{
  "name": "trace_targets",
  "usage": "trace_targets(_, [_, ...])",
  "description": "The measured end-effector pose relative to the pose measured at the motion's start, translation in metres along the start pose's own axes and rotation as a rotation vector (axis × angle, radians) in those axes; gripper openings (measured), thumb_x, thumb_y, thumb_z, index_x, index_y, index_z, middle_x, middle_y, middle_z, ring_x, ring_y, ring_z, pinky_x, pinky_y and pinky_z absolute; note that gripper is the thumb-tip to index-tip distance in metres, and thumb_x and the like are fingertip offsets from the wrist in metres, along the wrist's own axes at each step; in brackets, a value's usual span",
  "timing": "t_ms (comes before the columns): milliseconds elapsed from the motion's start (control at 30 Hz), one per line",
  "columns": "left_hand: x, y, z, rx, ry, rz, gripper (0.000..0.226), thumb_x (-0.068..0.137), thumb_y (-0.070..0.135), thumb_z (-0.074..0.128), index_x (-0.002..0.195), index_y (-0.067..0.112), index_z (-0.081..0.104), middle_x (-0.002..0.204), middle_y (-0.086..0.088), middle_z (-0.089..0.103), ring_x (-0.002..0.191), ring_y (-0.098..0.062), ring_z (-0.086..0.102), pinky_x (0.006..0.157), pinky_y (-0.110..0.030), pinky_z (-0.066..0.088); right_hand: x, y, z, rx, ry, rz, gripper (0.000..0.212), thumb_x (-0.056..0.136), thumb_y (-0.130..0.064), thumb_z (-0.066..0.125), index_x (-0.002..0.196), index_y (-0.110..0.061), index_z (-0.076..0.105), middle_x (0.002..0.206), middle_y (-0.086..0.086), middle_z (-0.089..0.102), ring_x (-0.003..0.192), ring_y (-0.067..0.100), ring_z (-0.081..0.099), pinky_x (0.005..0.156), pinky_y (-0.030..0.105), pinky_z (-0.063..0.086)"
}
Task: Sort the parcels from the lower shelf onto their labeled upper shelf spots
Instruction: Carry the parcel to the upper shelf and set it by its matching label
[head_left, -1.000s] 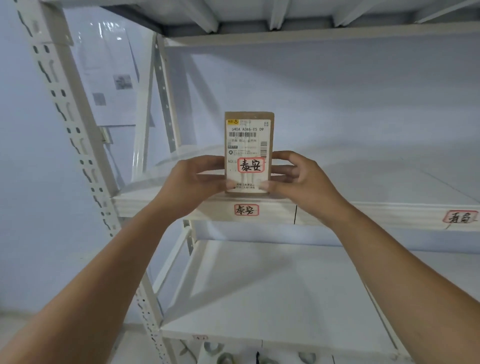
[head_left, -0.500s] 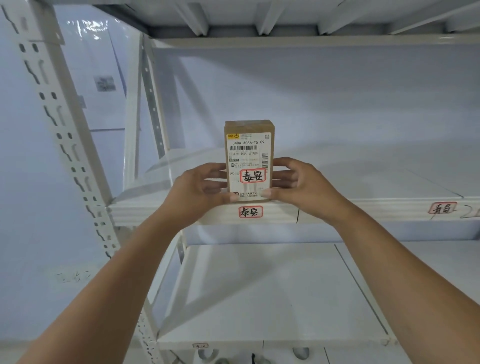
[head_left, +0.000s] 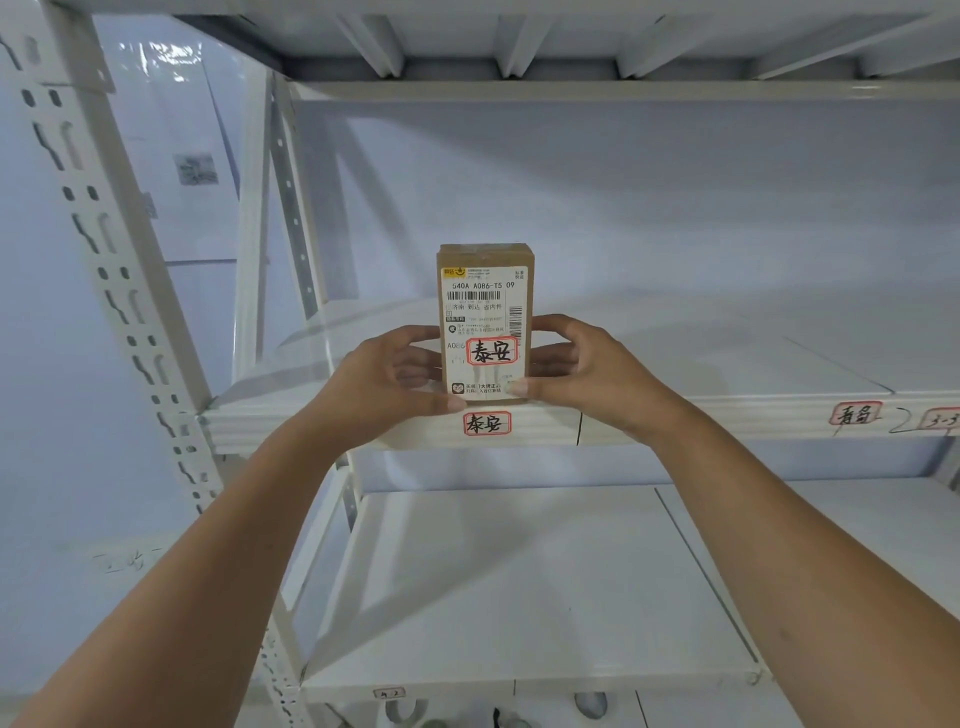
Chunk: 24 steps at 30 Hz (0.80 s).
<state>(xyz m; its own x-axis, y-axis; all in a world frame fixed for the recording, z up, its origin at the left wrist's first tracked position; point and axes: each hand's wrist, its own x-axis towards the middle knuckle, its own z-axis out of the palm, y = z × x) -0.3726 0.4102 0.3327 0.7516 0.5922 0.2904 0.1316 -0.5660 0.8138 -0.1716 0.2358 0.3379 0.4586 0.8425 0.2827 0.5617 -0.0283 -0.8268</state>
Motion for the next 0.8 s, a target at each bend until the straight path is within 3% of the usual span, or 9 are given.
trace_targets(200, [-0.001,-0.001,0.001,0.059,0.003,0.030,0.084,0.068,0.021,0.102,0.140,0.032,0.061,0.112,0.016,0.082,0.107,-0.005,0.080,0.113,-0.037,0.057,-0.003,-0.004,0.001,-0.021,-0.009,0.005,0.088,0.080,-0.022,0.094,0.155,-0.033,0.049,0.119,-0.004,0.083,0.108,0.010,0.081,0.106,0.039,0.061])
trace_targets(333, [-0.002,-0.001,0.001,0.090,-0.012,0.016,0.089,0.070,0.024,0.101,0.150,0.024,0.060,0.115,0.016,0.081,0.111,-0.005,0.079,0.114,-0.040,0.057,-0.005,-0.007,0.003,-0.085,-0.013,0.006,0.094,0.078,-0.016,0.095,0.157,-0.034,0.046,0.117,-0.006,0.082,0.105,0.009,0.082,0.107,0.035,0.060])
trace_targets(400, [-0.003,-0.003,0.001,0.107,-0.019,0.012,0.097,0.069,0.032,0.101,0.155,0.021,0.058,0.124,0.011,0.081,0.115,-0.010,0.079,0.115,-0.045,0.057,-0.005,-0.006,0.004,-0.108,-0.004,0.009,0.098,0.076,-0.016,0.096,0.158,-0.035,0.044,0.119,-0.006,0.081,0.106,0.011,0.081,0.108,0.037,0.060])
trace_targets(500, [-0.007,0.001,-0.001,0.122,-0.022,-0.010,0.127,0.052,0.058,0.096,0.164,0.022,0.048,0.150,0.005,0.070,0.131,-0.016,0.072,0.118,-0.048,0.053,-0.008,-0.007,0.006,-0.152,0.015,0.010,0.106,0.074,-0.020,0.097,0.161,-0.037,0.040,0.136,-0.003,0.073,0.113,0.013,0.079,0.109,0.042,0.060])
trace_targets(567, [-0.014,0.003,0.000,0.112,0.028,-0.034,0.135,0.056,0.055,0.099,0.170,0.022,0.035,0.167,0.000,0.054,0.146,-0.023,0.060,0.122,-0.046,0.048,-0.013,-0.009,0.008,-0.142,0.060,-0.011,0.111,0.073,-0.021,0.098,0.164,-0.036,0.036,0.152,-0.002,0.061,0.128,0.014,0.070,0.108,0.043,0.060])
trace_targets(667, [-0.039,0.009,0.009,-0.040,0.291,0.055,0.116,0.075,0.028,0.098,0.170,0.024,0.032,0.171,-0.003,0.043,0.145,-0.013,0.051,0.115,-0.032,0.047,-0.031,-0.006,0.010,-0.043,0.234,-0.062,0.108,0.074,-0.022,0.098,0.163,-0.032,0.039,0.156,-0.003,0.054,0.139,0.013,0.057,0.100,0.034,0.063])
trace_targets(733, [-0.061,0.010,0.026,-0.166,0.510,0.199,0.081,0.084,0.019,0.092,0.156,0.026,0.055,0.151,0.000,0.061,0.130,-0.007,0.062,0.107,-0.027,0.051,-0.053,0.002,0.011,0.019,0.396,-0.085,0.090,0.079,-0.022,0.095,0.156,-0.030,0.050,0.147,-0.006,0.061,0.130,0.010,0.062,0.092,0.026,0.060])
trace_targets(800, [-0.079,0.011,0.049,-0.287,0.570,0.297,0.047,0.088,0.015,0.086,0.132,0.024,0.071,0.120,0.000,0.072,0.109,-0.009,0.069,0.094,-0.028,0.055,-0.079,0.011,0.011,0.071,0.512,-0.092,0.063,0.084,-0.018,0.091,0.140,-0.028,0.065,0.131,-0.006,0.071,0.115,0.008,0.069,0.086,0.022,0.057])
